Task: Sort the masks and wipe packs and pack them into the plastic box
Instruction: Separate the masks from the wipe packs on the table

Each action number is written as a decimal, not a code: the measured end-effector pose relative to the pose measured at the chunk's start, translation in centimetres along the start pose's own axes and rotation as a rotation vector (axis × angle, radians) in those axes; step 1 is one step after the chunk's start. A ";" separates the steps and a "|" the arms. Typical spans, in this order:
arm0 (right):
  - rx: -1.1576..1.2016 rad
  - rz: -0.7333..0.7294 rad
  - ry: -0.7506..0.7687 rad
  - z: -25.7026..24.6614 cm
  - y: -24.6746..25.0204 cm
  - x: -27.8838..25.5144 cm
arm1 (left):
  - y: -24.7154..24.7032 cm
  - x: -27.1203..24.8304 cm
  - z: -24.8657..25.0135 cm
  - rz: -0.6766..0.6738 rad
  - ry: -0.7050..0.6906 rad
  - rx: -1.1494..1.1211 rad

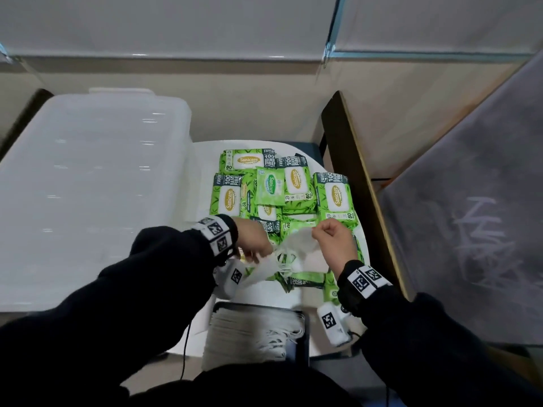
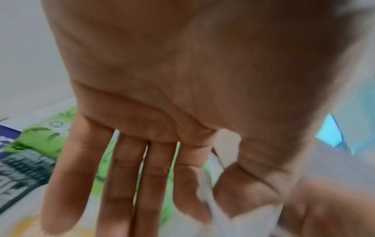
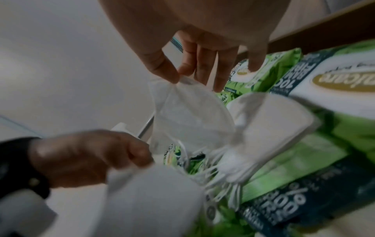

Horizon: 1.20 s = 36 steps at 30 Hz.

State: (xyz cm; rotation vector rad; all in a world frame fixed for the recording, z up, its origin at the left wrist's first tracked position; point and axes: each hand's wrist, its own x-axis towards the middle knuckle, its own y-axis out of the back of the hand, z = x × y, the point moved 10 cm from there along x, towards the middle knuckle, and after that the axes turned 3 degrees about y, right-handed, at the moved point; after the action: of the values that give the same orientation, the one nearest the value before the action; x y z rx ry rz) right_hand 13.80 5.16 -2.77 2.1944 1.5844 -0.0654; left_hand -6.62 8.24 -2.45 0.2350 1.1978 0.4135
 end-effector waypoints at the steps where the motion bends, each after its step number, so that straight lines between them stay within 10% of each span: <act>1: -0.036 0.020 0.010 -0.3 0.7 0.2 | 1.5 -0.6 0.4 0.052 -0.037 -0.119; 6: 0.196 0.038 -0.177 0.6 2.0 1.4 | 5.4 -1.9 -0.7 0.322 -0.150 -0.872; 12: 0.520 -0.004 -0.372 1.6 1.2 1.3 | 4.2 -2.0 -1.6 0.319 -0.281 -1.593; 26: 0.823 -0.347 -0.217 -2.1 -3.5 0.7 | 0.0 -0.4 4.4 0.041 -0.174 -1.902; 36: 0.595 -0.272 -0.097 -2.8 -1.6 2.2 | 0.2 0.4 0.4 0.200 -0.001 -1.707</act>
State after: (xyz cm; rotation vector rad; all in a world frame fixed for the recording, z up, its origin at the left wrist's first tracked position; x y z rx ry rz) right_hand 12.50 8.59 -1.36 2.3112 1.9810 -0.8048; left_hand -6.16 8.62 -2.54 -1.1198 0.4875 1.4363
